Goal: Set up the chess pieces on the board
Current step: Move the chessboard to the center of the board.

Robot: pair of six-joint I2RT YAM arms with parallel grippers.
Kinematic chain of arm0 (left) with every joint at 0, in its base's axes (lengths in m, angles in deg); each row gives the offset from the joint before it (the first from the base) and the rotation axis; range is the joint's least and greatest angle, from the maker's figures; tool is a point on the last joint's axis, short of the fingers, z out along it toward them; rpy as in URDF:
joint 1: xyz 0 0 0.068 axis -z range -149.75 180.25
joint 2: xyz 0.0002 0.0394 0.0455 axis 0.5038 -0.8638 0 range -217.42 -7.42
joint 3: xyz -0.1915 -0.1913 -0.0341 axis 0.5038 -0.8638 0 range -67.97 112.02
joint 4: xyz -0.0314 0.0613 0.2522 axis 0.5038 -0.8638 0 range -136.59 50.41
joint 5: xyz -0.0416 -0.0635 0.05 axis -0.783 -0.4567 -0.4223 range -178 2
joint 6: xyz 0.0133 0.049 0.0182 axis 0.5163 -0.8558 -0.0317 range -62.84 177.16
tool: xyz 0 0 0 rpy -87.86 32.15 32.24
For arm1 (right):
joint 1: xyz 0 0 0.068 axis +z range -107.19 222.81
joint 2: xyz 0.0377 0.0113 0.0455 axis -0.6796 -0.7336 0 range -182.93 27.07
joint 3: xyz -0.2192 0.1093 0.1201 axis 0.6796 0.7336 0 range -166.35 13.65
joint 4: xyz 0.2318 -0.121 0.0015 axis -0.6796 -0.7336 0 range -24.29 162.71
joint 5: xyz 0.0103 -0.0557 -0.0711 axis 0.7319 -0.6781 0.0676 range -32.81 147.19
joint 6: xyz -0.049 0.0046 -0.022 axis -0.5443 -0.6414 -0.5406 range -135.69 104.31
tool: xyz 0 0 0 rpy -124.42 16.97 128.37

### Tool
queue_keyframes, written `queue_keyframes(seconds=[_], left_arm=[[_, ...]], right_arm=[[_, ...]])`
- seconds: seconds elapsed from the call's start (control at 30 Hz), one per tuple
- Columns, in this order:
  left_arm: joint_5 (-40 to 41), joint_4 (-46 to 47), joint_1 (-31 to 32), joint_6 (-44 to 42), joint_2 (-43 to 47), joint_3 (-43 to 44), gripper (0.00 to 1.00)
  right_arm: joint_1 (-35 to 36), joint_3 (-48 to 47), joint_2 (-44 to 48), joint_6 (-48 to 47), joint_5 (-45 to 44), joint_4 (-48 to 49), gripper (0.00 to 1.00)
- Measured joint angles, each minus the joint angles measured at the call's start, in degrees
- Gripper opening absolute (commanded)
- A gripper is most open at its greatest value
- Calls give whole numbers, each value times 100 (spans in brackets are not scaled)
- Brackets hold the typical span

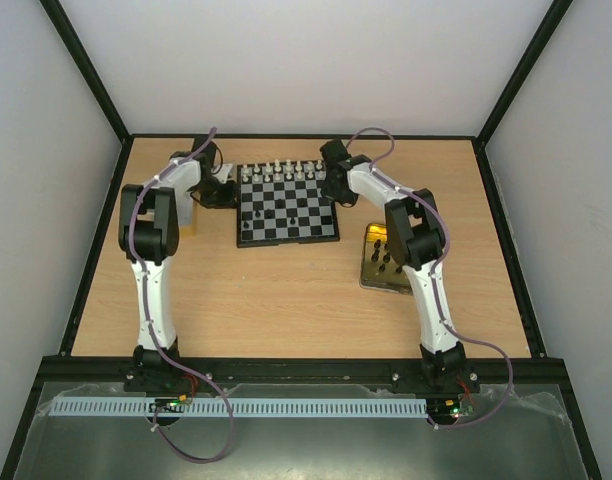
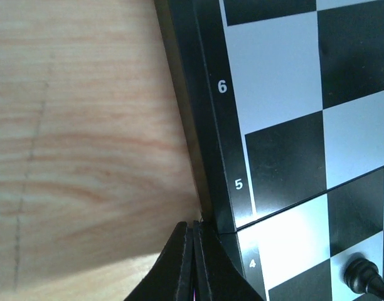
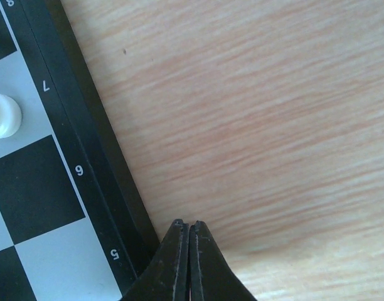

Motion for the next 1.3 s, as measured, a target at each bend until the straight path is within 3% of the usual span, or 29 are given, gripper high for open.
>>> queue_keyframes(seconds=[0.7,0.97,1.3], left_arm=[[529,-258,339,-127,1128,-1392,2],[-444,-31,1128,-269,1746,-1891,2],[-522,-11,992,-334,1886,-2129,2]], right_arm=[[564,1799,1294,76,-313,20,2],[1368,2514,1764,262,658,686,2],[1425,3307,2210,415,850,1062,2]])
